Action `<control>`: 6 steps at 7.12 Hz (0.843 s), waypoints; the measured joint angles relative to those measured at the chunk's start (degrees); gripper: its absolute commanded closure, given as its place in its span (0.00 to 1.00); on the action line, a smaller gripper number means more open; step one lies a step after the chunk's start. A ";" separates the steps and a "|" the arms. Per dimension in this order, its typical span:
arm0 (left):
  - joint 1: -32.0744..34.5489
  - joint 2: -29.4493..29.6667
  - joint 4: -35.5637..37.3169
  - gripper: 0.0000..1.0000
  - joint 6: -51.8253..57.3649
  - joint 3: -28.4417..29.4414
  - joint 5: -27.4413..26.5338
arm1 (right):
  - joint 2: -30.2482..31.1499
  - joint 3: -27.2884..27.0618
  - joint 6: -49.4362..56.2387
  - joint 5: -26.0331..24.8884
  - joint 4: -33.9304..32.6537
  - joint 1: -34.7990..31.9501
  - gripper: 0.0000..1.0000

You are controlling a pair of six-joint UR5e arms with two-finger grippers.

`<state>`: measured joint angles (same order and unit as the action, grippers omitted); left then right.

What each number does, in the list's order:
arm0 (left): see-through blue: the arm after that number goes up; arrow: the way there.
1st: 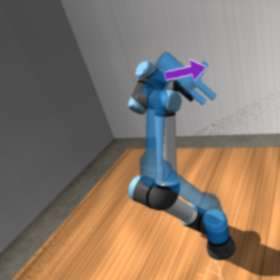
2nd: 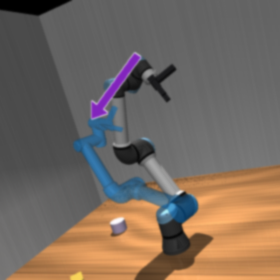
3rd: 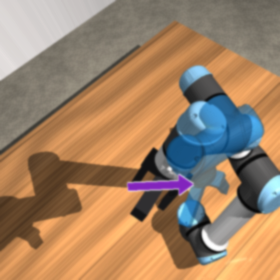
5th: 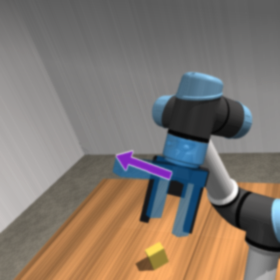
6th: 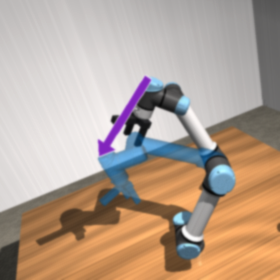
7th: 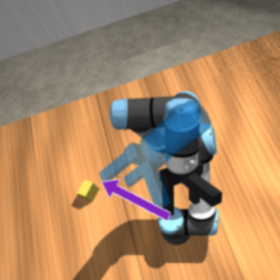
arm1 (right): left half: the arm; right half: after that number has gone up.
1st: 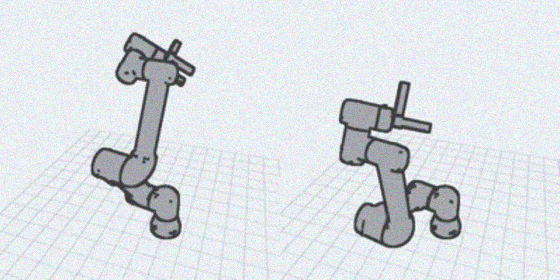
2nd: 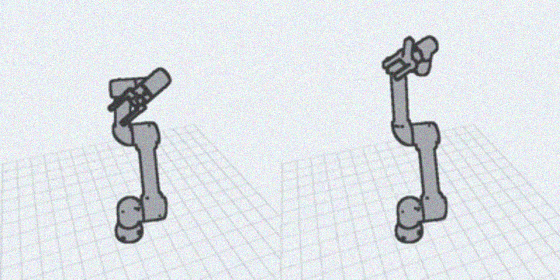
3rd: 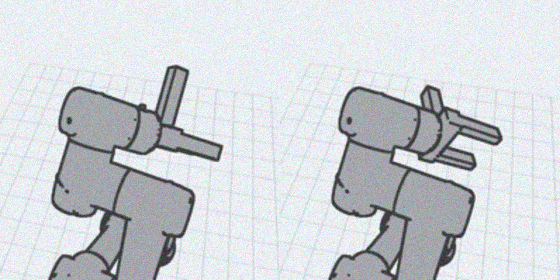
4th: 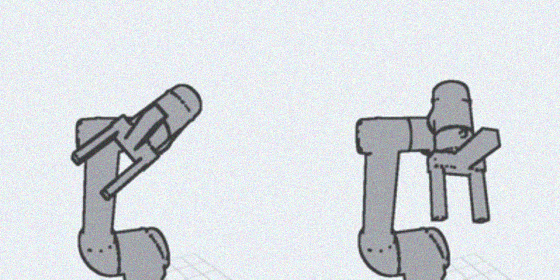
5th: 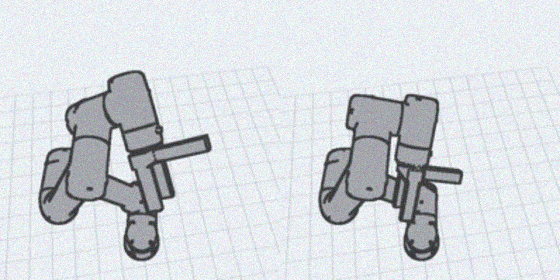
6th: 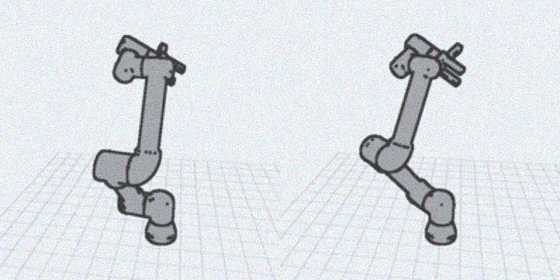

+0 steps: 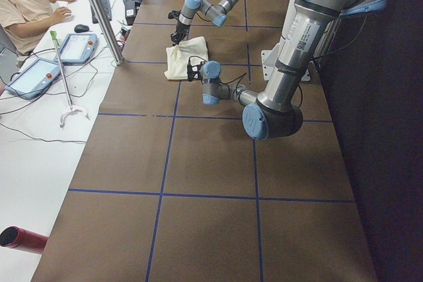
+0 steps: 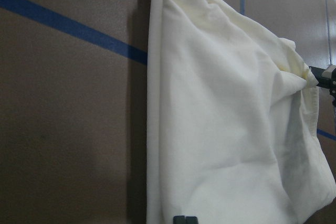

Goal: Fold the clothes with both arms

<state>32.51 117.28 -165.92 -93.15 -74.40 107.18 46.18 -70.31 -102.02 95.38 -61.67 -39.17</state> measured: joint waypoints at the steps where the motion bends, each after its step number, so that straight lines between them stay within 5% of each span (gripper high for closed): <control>1: -0.02 -0.67 -0.01 1.00 -0.01 -0.37 0.11 | 1.37 -2.50 2.00 3.70 -0.03 -1.71 0.00; 3: 0.86 -5.67 -0.12 1.00 0.40 -4.61 2.12 | 4.75 -9.50 3.89 10.33 -0.70 -4.29 0.00; 6: 7.23 -9.54 -0.23 1.00 3.50 -8.06 4.24 | 6.01 -14.52 3.23 9.43 -1.31 -1.26 0.00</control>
<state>39.74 107.74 -166.15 -89.66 -82.46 111.41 52.19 -84.83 -98.80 104.81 -62.98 -40.42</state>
